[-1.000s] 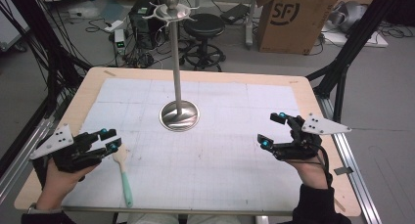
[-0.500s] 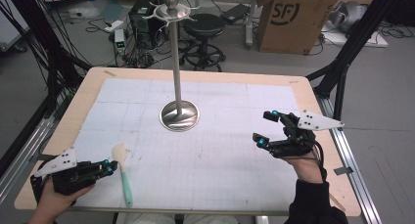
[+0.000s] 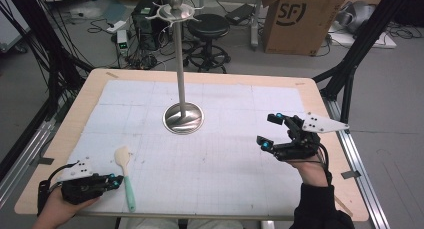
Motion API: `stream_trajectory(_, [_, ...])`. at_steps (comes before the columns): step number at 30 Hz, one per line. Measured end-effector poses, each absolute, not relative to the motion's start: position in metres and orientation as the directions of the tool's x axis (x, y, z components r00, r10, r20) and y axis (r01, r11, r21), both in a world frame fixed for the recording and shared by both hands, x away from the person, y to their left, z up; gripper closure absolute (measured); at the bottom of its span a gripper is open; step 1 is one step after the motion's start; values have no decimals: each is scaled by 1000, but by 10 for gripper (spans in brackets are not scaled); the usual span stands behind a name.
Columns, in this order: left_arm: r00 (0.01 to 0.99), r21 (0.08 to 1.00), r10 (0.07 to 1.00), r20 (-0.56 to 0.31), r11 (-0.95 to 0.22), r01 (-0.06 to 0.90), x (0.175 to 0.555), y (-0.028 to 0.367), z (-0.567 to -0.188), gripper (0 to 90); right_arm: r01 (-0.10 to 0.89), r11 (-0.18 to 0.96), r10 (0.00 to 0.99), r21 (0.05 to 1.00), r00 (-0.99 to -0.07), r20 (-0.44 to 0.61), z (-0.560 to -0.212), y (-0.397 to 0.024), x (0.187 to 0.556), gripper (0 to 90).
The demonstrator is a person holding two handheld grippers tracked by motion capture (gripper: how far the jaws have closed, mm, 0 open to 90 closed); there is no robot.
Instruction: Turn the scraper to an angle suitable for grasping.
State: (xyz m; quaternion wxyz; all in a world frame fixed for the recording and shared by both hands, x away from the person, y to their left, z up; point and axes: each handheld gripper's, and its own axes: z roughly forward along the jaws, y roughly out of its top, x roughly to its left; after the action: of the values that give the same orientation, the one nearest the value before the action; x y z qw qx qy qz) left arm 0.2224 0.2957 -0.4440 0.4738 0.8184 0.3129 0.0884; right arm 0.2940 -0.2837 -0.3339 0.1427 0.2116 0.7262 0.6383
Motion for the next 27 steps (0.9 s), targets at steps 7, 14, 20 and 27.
stream_trajectory(7, [780,786,609,-143,-410,463,226,289,-449,897,138,93,495,986,-865,75,-336,-287,292,147])
stream_trajectory(14, [786,779,604,-132,-427,459,230,279,-450,897,147,86,511,985,-856,83,-338,-290,291,148])
stream_trajectory(20, [781,781,612,-124,-425,457,237,264,-450,897,147,98,512,984,-855,77,-339,-289,291,147])
stream_trajectory(27, [765,781,635,-107,-423,460,255,239,-450,897,162,108,523,981,-848,83,-342,-291,288,148])
